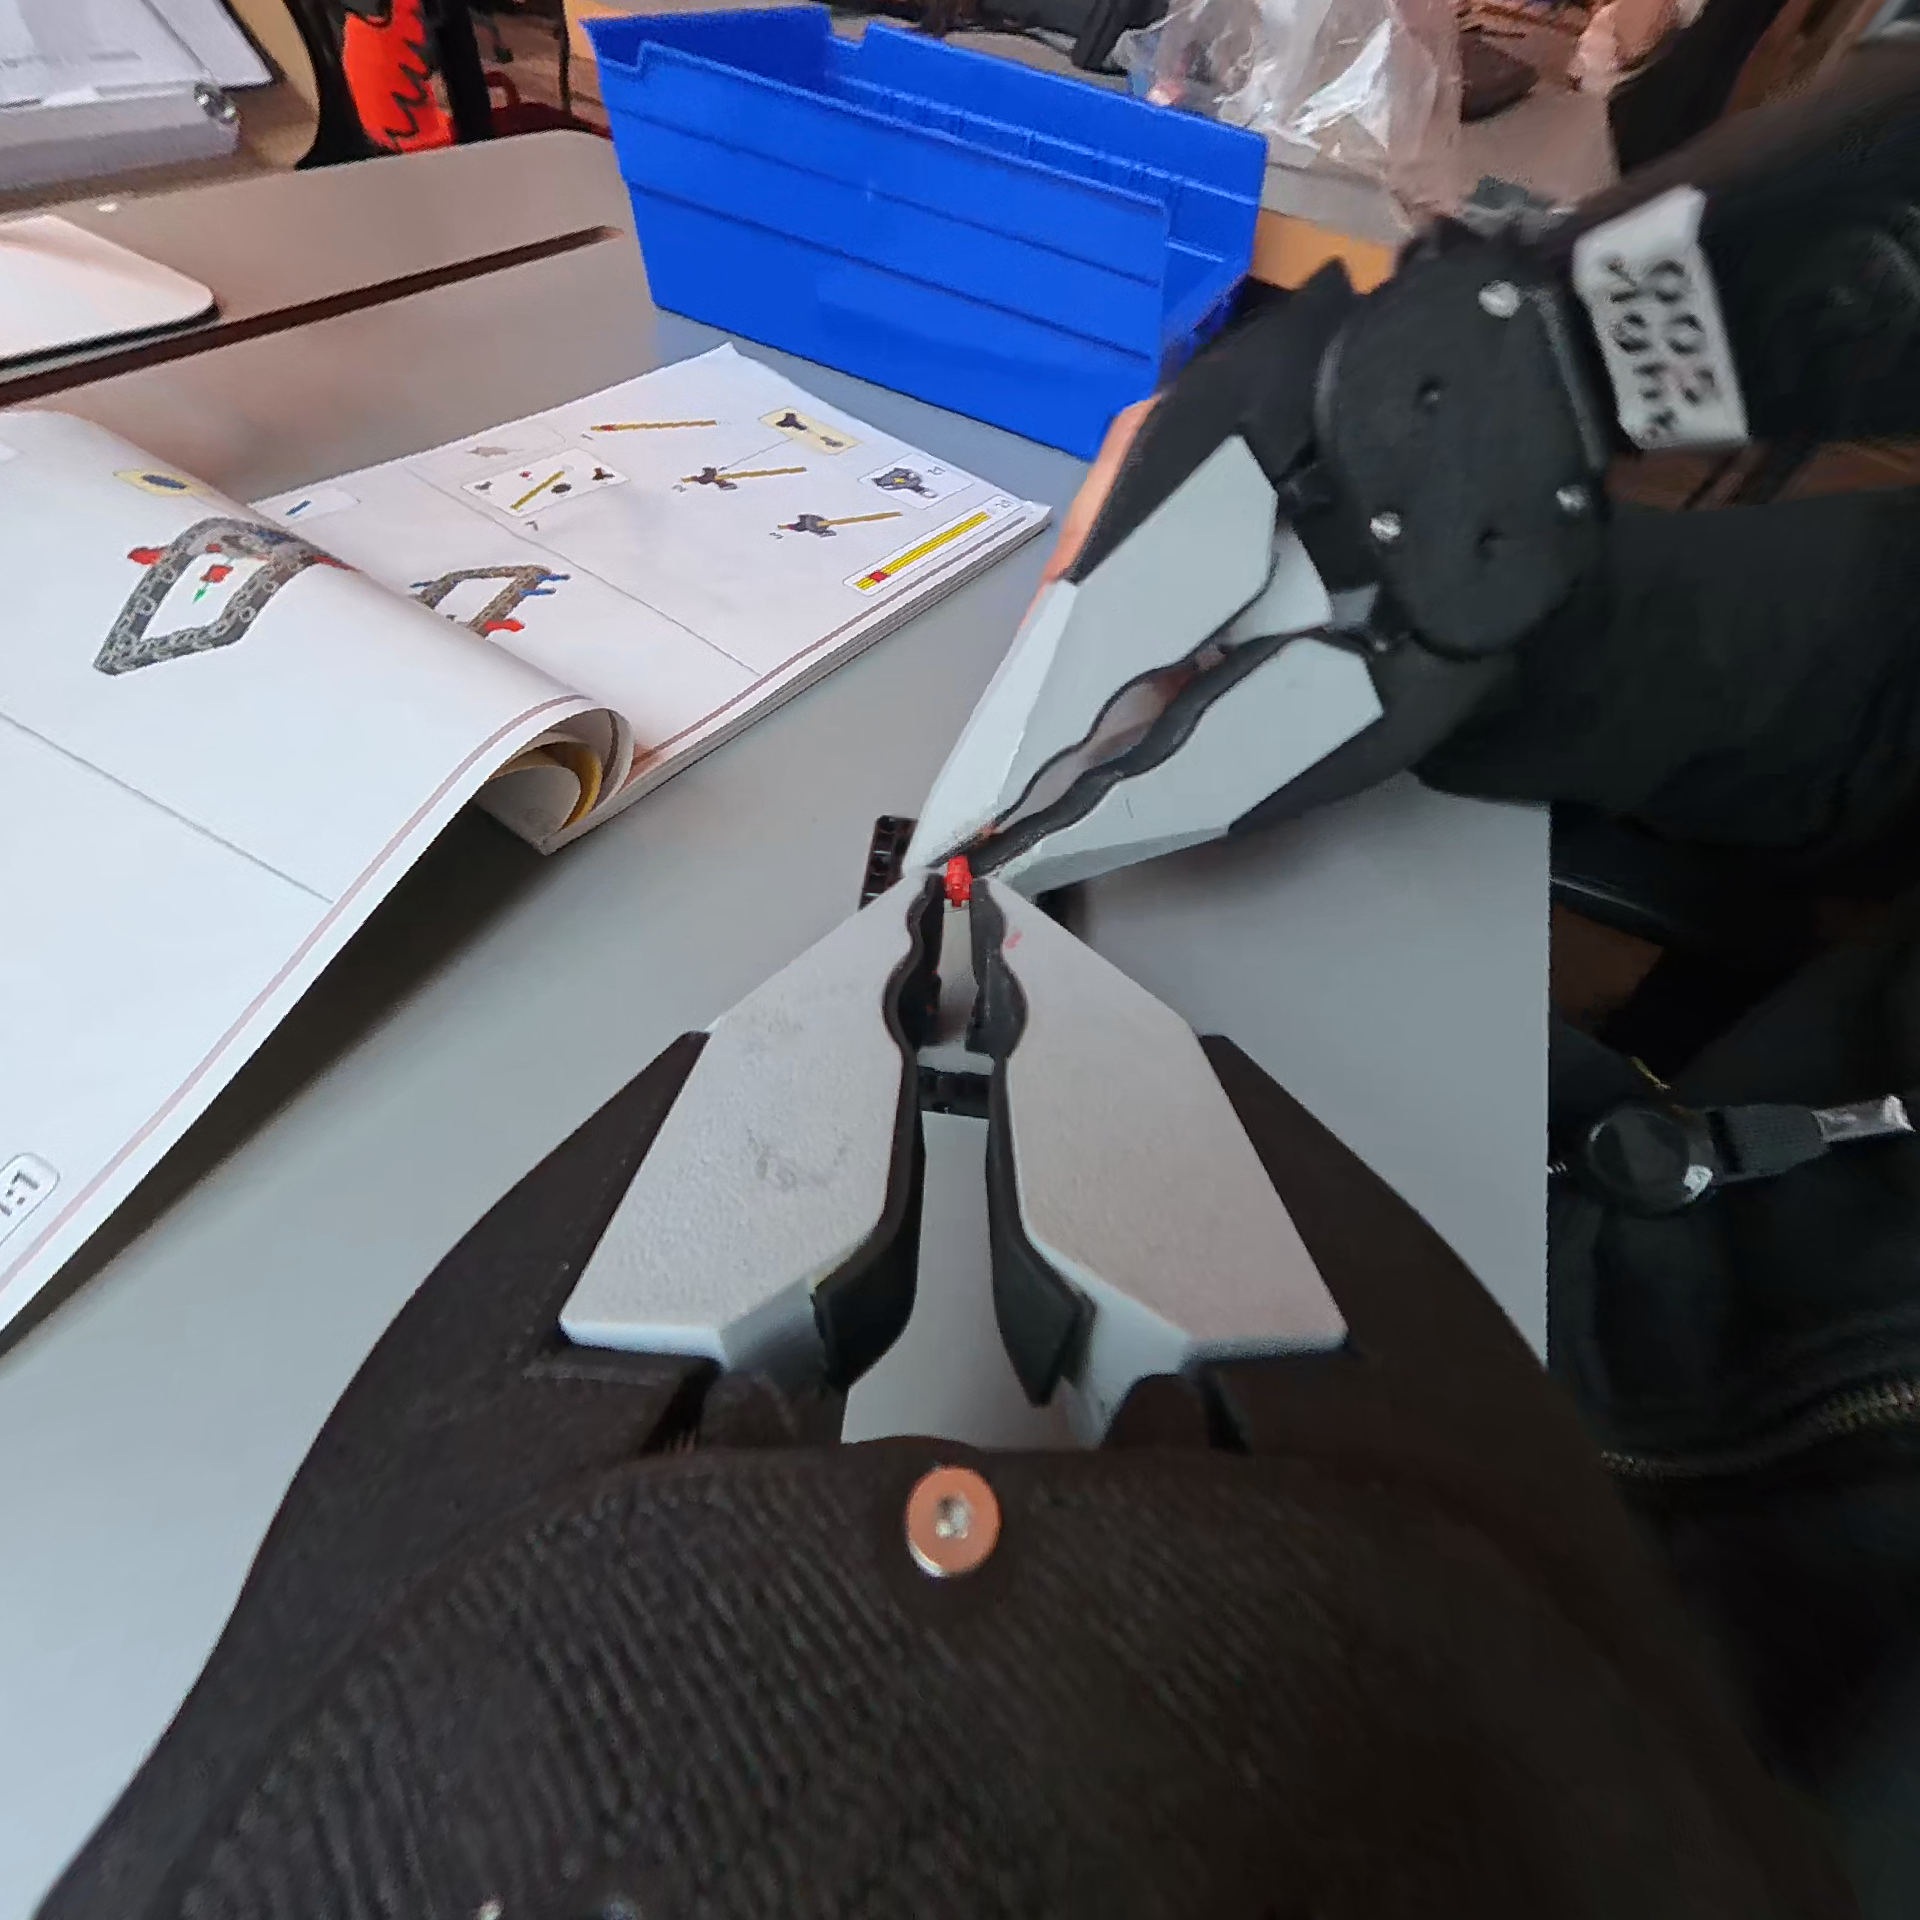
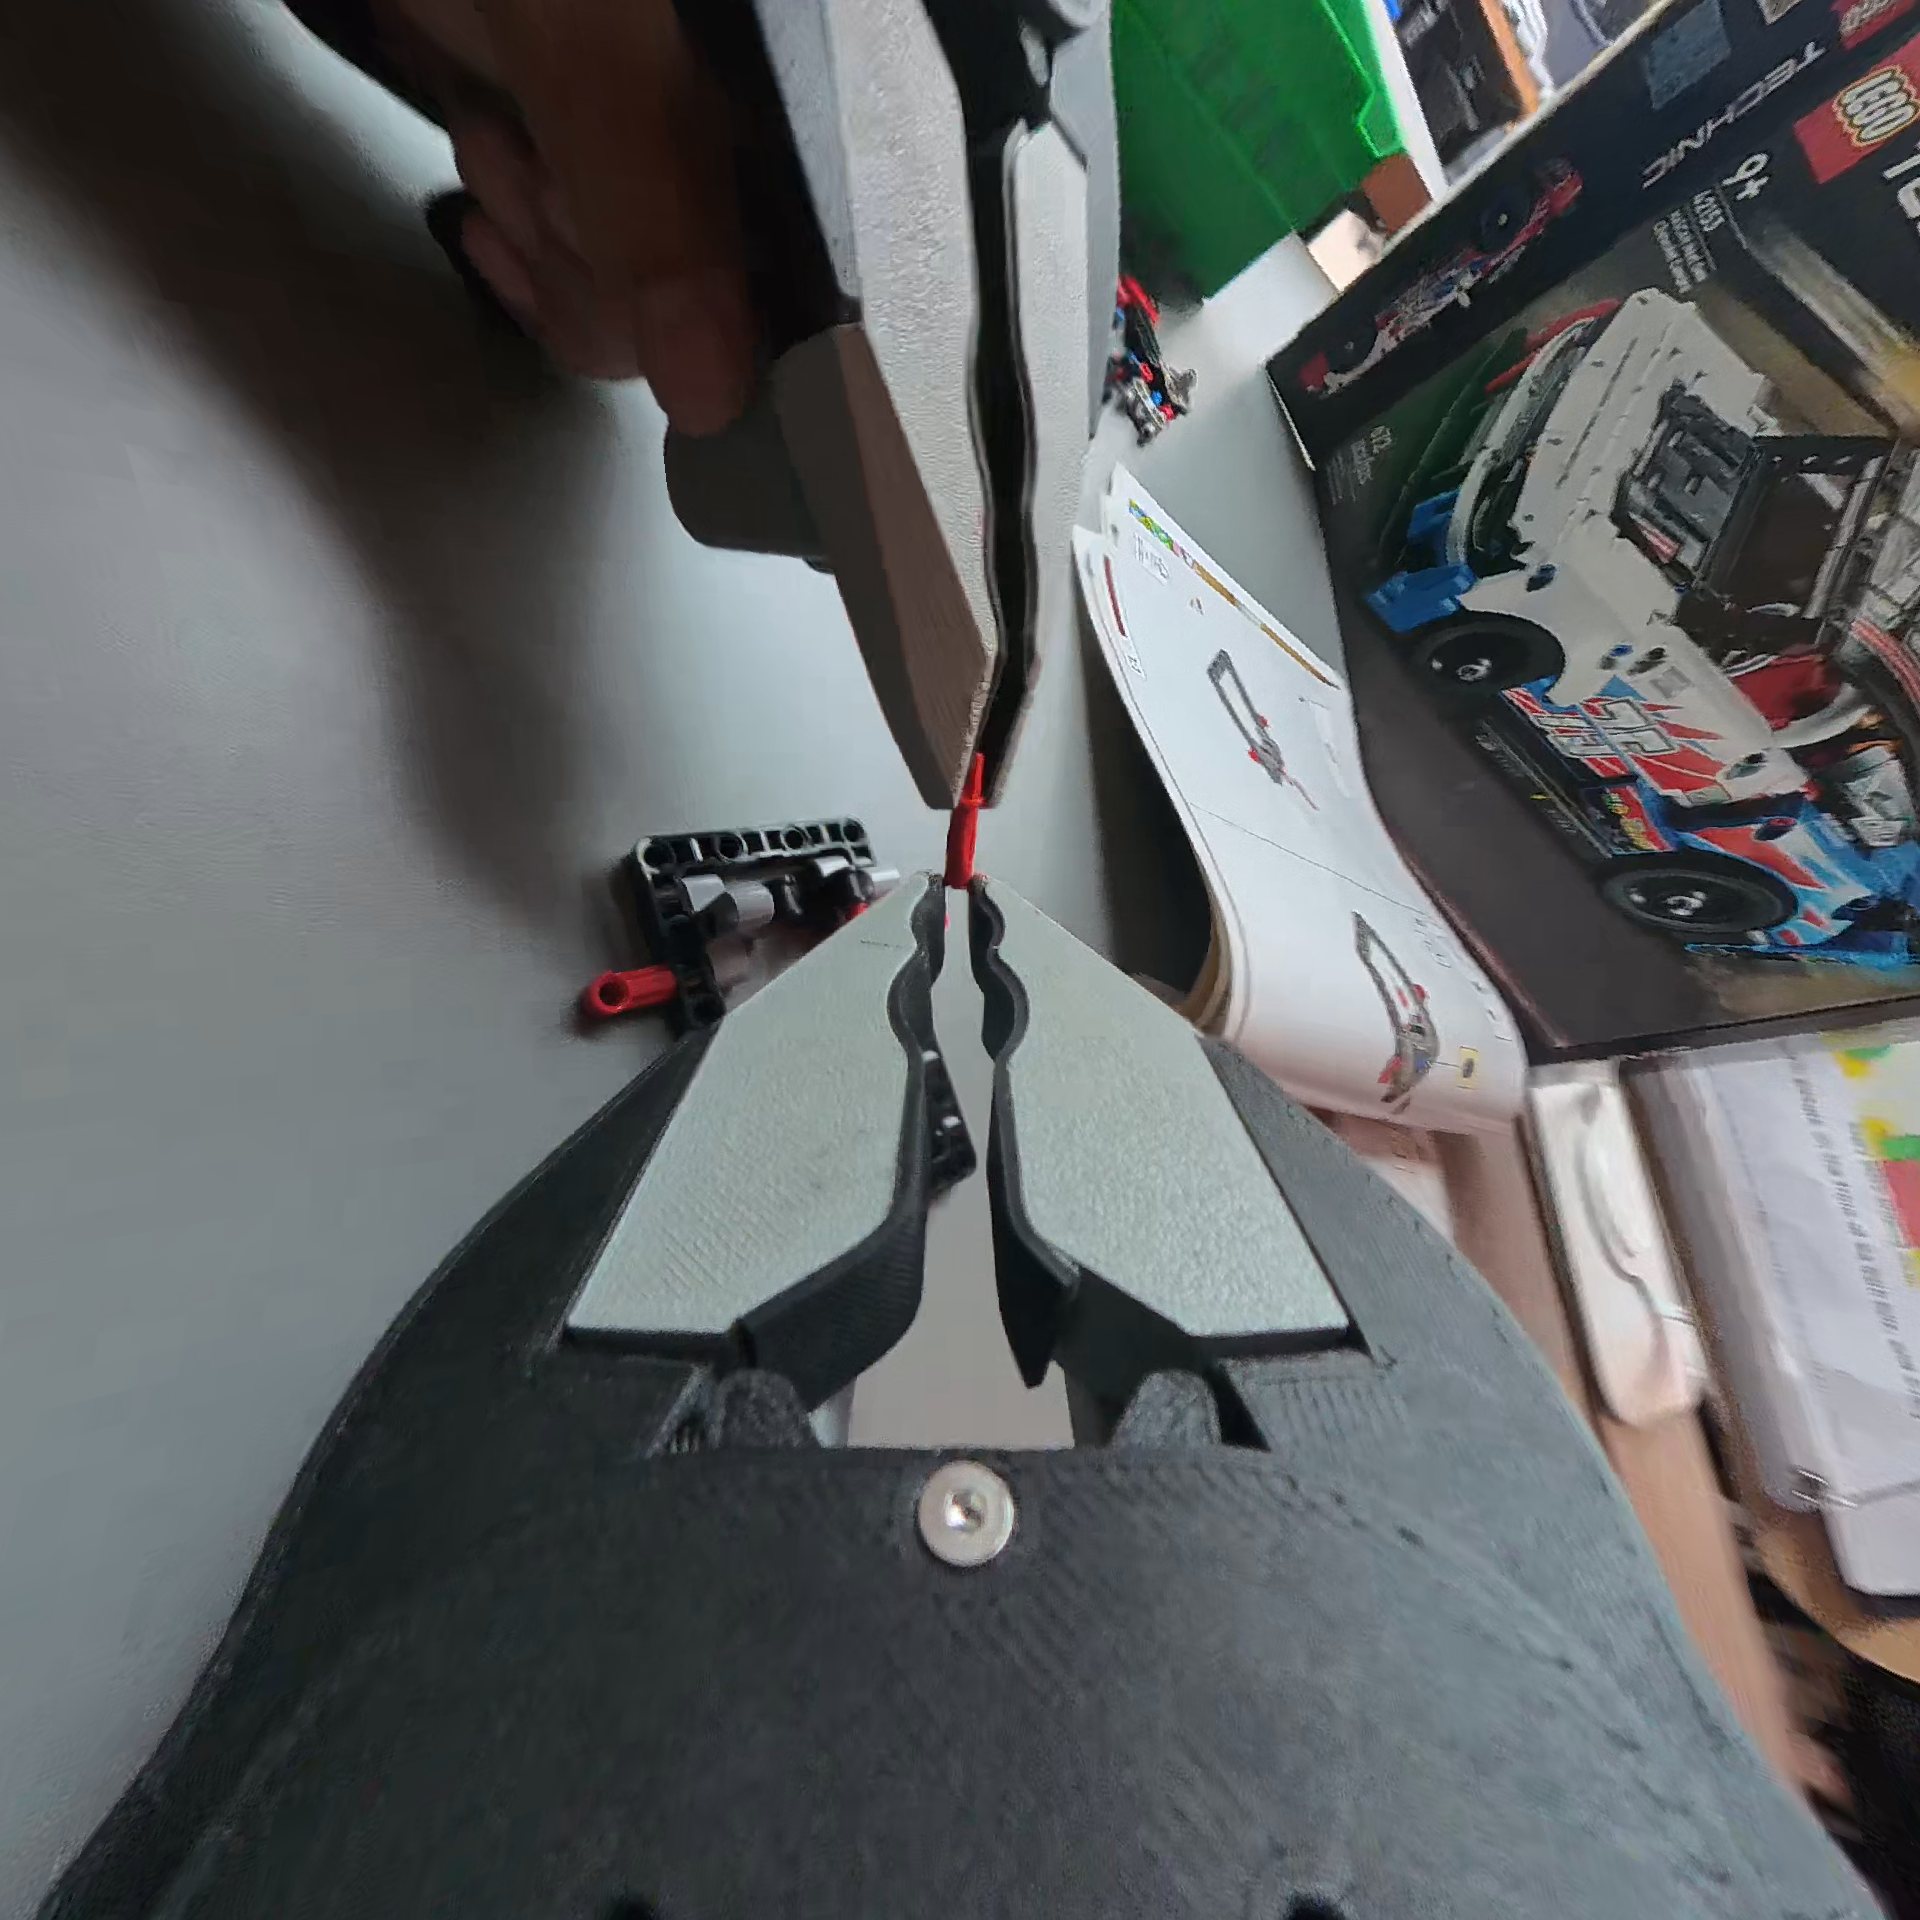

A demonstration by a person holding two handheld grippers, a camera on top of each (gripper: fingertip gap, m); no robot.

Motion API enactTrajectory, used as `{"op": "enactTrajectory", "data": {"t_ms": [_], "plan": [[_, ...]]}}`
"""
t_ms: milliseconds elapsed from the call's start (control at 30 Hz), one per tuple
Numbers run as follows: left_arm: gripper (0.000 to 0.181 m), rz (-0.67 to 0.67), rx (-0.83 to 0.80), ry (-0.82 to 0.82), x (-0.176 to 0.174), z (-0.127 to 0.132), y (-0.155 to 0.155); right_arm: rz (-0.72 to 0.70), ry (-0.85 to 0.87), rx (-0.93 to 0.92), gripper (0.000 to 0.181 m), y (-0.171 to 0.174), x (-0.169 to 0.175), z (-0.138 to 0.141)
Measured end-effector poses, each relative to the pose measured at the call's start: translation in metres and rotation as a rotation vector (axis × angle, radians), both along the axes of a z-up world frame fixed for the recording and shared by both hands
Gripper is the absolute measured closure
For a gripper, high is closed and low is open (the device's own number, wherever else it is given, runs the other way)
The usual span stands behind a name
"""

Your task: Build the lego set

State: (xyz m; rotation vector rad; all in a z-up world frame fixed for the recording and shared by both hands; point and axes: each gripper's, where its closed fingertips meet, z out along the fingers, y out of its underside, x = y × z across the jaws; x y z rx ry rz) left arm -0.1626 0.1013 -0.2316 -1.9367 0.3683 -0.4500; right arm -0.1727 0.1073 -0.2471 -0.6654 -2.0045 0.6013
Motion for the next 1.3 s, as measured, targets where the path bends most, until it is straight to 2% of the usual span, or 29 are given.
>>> {"op": "enactTrajectory", "data": {"t_ms": [167, 300, 567, 900, 1033, 1200, 1300], "plan": [[0.179, -0.138, 0.091, -0.079, 0.012, 0.017, -0.013, 0.176, -0.037, -0.391, 0.175, -0.019, 0.015, 0.023], [0.178, -0.185, 0.133, -0.125, 0.016, 0.024, -0.018, 0.245, -0.027, -0.499, 0.18, -0.027, 0.022, 0.035], [0.178, -0.202, 0.189, -0.144, 0.019, 0.031, -0.02, 0.257, -0.033, -0.524, 0.18, -0.031, 0.022, 0.037], [0.172, -0.145, 0.159, -0.151, 0.012, 0.028, -0.014, 0.222, -0.062, -0.484, 0.18, -0.024, 0.021, 0.029], [0.178, -0.157, 0.151, -0.149, 0.013, 0.027, -0.015, 0.216, -0.066, -0.469, 0.18, -0.024, 0.02, 0.026], [0.173, -0.173, 0.114, -0.155, 0.016, 0.023, -0.016, 0.217, -0.068, -0.483, 0.18, -0.024, 0.02, 0.026], [0.178, -0.172, 0.115, -0.152, 0.016, 0.023, -0.016, 0.22, -0.069, -0.479, 0.18, -0.025, 0.021, 0.026]]}}
